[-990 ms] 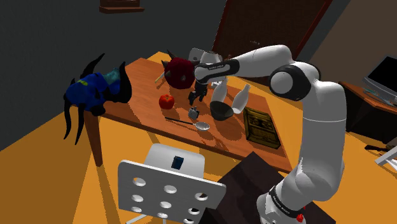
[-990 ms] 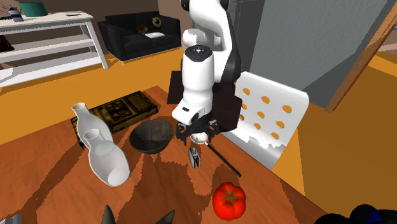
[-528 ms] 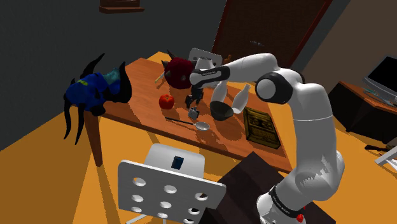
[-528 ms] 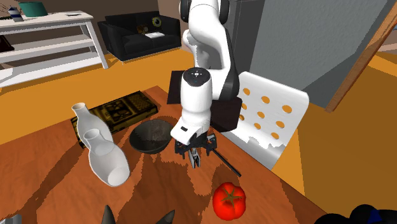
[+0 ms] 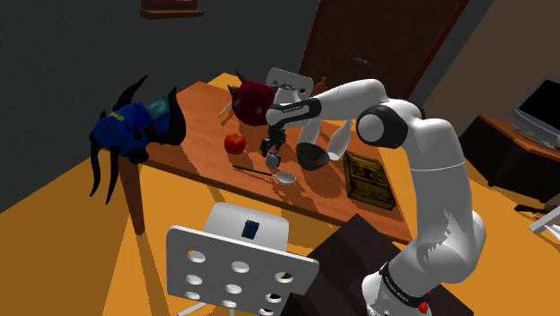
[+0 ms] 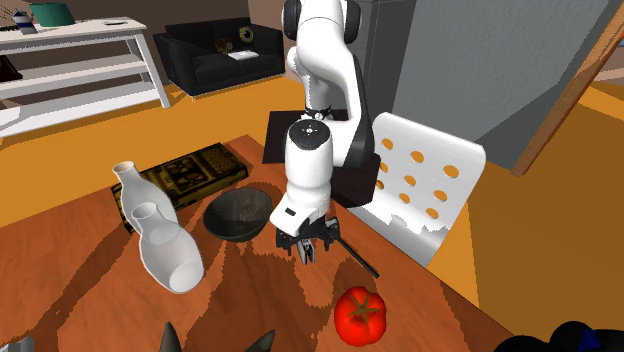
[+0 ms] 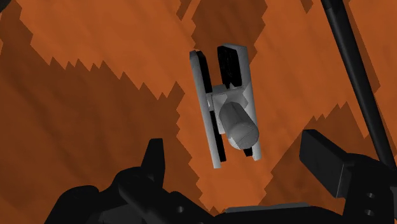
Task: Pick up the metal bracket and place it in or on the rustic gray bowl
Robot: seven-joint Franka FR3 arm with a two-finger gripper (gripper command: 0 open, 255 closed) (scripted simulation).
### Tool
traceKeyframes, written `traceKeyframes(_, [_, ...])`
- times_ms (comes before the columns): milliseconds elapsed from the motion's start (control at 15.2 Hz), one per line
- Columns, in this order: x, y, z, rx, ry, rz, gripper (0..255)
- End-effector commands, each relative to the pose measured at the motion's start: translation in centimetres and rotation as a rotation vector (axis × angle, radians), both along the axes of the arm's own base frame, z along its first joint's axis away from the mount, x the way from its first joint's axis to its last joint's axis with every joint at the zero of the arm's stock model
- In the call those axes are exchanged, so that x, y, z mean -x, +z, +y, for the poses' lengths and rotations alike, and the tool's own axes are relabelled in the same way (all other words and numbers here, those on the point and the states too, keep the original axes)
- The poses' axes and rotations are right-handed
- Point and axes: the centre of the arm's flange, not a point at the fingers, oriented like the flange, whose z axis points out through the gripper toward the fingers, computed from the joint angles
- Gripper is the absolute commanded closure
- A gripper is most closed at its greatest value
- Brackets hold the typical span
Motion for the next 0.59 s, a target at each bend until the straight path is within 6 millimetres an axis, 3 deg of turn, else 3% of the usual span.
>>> traceKeyframes(0, [0.0,-0.02,0.0,0.0,0.0,0.0,0])
traceKeyframes(132, [0.0,-0.01,0.0,0.0,0.0,0.0,0])
traceKeyframes(198, [0.0,-0.01,0.0,0.0,0.0,0.0,255])
traceKeyframes(528, [0.0,-0.02,0.0,0.0,0.0,0.0,255])
